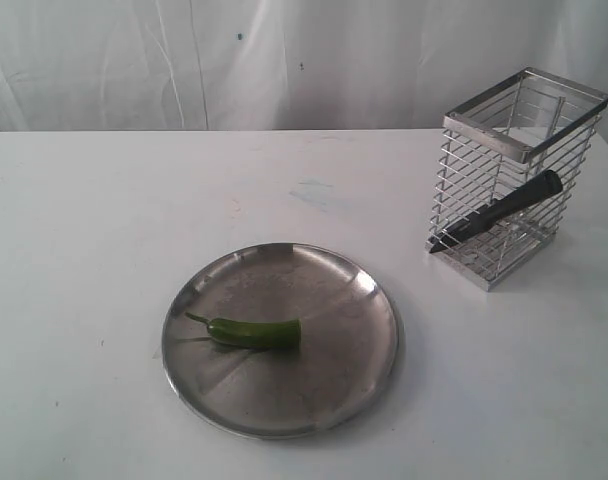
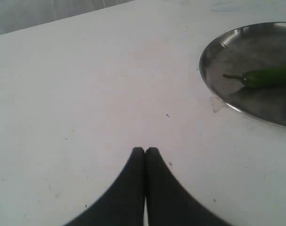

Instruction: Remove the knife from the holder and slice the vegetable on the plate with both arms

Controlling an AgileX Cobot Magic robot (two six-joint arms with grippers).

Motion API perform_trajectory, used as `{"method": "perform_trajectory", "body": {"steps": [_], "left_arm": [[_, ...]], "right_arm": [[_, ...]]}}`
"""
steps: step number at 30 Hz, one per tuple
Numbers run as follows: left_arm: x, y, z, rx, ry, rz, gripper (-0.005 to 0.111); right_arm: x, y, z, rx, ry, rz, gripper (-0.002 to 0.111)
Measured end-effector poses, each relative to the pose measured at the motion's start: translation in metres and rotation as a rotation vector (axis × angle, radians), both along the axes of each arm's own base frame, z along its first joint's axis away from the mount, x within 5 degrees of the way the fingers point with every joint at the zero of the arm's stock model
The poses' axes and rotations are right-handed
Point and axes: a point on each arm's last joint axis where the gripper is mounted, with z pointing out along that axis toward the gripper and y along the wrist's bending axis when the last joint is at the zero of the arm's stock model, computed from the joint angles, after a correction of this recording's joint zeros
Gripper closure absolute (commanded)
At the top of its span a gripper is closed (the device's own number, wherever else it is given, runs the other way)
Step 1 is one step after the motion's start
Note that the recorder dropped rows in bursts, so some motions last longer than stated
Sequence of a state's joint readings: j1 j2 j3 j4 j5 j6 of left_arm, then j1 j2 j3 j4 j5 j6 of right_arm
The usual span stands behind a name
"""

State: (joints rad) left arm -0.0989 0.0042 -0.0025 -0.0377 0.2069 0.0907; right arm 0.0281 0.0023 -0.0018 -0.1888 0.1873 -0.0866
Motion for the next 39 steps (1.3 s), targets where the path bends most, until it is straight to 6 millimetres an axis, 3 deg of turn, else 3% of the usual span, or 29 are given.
{"method": "perform_trajectory", "body": {"steps": [5,9,11,13,16,19,22,23,24,26,27,29,30,33,35,38,39], "left_arm": [[0.0,0.0,0.0,0.0,0.0,-0.004,0.107],[0.0,0.0,0.0,0.0,0.0,-0.004,0.107],[0.0,0.0,0.0,0.0,0.0,-0.004,0.107],[0.0,0.0,0.0,0.0,0.0,-0.004,0.107],[0.0,0.0,0.0,0.0,0.0,-0.004,0.107],[0.0,0.0,0.0,0.0,0.0,-0.004,0.107],[0.0,0.0,0.0,0.0,0.0,-0.004,0.107],[0.0,0.0,0.0,0.0,0.0,-0.004,0.107],[0.0,0.0,0.0,0.0,0.0,-0.004,0.107],[0.0,0.0,0.0,0.0,0.0,-0.004,0.107],[0.0,0.0,0.0,0.0,0.0,-0.004,0.107],[0.0,0.0,0.0,0.0,0.0,-0.004,0.107],[0.0,0.0,0.0,0.0,0.0,-0.004,0.107],[0.0,0.0,0.0,0.0,0.0,-0.004,0.107],[0.0,0.0,0.0,0.0,0.0,-0.004,0.107],[0.0,0.0,0.0,0.0,0.0,-0.005,0.107],[0.0,0.0,0.0,0.0,0.0,-0.005,0.107]], "right_arm": [[-0.001,0.003,0.027,0.428,-0.286,0.052,0.108],[-0.005,-0.002,0.04,1.113,-0.422,0.125,0.108],[-0.01,-0.004,0.051,1.373,-0.524,0.224,0.108],[-0.022,-0.008,0.07,1.497,-0.718,0.402,0.108],[-0.056,-0.012,0.112,1.492,-1.063,0.706,0.108],[-0.095,-0.013,0.158,1.414,-1.283,0.931,0.108],[-0.125,-0.005,0.201,1.164,-1.343,0.915,0.108],[-0.129,0.001,0.211,1.025,-1.318,0.835,0.108],[-0.135,0.009,0.224,0.747,-1.304,0.709,0.108],[-0.125,0.018,0.234,0.366,-1.17,0.483,0.108],[-0.108,0.017,0.237,0.205,-1.046,0.333,0.108],[-0.072,0.007,0.229,0.05,-0.798,0.113,0.108],[-0.04,-0.005,0.216,-0.018,-0.573,-0.049,0.108],[0.019,-0.027,0.172,-0.175,-0.113,-0.301,0.108],[0.065,-0.027,0.136,-0.187,0.136,-0.319,0.108],[0.098,-0.024,0.111,0.01,0.426,-0.368,0.108],[0.113,-0.02,0.098,0.039,0.639,-0.362,0.108]]}}
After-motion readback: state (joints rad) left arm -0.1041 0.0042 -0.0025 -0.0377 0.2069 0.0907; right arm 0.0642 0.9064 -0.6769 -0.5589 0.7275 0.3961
